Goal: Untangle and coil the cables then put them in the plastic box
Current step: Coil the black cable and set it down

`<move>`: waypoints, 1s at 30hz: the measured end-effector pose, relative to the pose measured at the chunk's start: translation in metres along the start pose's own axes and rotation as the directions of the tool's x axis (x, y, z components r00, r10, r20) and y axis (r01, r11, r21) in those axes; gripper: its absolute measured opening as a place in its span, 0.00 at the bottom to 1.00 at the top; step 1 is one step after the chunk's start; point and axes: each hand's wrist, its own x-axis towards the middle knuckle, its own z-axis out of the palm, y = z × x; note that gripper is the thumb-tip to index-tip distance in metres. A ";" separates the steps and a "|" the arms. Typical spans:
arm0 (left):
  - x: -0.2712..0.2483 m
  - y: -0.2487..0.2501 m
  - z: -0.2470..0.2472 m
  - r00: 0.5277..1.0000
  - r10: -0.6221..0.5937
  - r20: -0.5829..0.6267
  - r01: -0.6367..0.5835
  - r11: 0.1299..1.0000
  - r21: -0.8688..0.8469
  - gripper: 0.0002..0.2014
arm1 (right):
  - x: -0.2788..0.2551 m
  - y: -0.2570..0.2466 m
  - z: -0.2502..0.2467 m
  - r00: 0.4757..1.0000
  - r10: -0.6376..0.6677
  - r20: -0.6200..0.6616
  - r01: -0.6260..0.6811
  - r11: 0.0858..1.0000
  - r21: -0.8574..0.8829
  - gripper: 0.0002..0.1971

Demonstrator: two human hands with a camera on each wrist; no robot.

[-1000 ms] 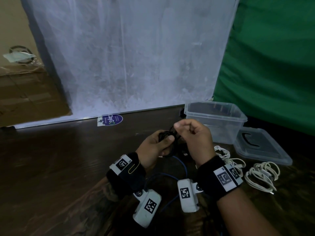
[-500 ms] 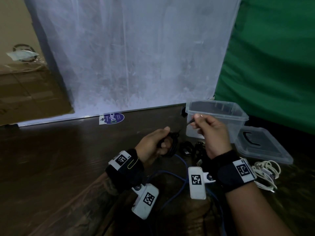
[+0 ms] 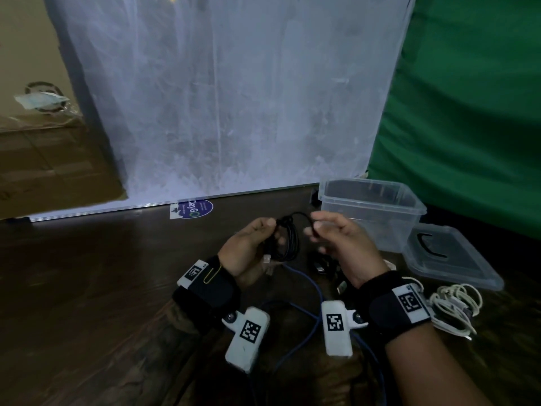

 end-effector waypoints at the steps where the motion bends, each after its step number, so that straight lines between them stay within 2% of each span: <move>1: 0.001 0.000 -0.001 1.000 0.001 0.002 -0.001 1.000 -0.020 0.07 | -0.001 0.002 0.004 0.999 0.012 0.039 -0.010 1.000 -0.029 0.08; 6: 0.005 -0.007 -0.008 0.998 0.043 -0.044 -0.044 0.999 -0.018 0.05 | -0.010 0.000 0.028 0.990 0.081 0.115 -0.096 0.986 0.137 0.07; 10: 0.004 -0.010 -0.007 0.996 0.082 -0.026 -0.081 0.996 0.045 0.05 | -0.013 -0.002 0.036 0.965 0.197 0.173 -0.216 0.972 0.096 0.15; 12: 0.003 -0.010 -0.006 0.993 0.114 -0.012 -0.113 0.988 0.102 0.05 | -0.015 0.000 0.040 0.954 0.207 0.216 -0.221 0.974 0.040 0.16; 15: 0.004 -0.009 -0.010 0.992 0.120 -0.039 -0.114 0.986 0.125 0.06 | -0.018 0.001 0.046 0.946 0.176 0.272 -0.181 0.983 -0.006 0.06; 19: 0.011 -0.008 -0.018 0.991 0.115 -0.072 -0.103 0.983 0.150 0.10 | -0.017 -0.003 0.040 0.952 0.110 0.287 -0.087 0.992 -0.094 0.13; 22: 0.013 -0.006 -0.019 0.989 0.106 -0.106 -0.092 0.987 0.130 0.07 | -0.017 -0.010 0.034 0.966 0.026 0.257 0.007 0.992 -0.126 0.07; 26: 0.016 0.005 -0.017 0.983 0.114 -0.141 -0.087 0.979 0.185 0.06 | -0.012 -0.020 0.029 0.975 -0.118 0.188 0.133 0.988 -0.073 0.12; 30: 0.027 0.023 -0.013 0.994 0.000 -0.111 0.033 0.954 0.298 0.07 | -0.004 -0.021 0.025 0.976 -0.152 0.156 0.175 0.973 -0.151 0.06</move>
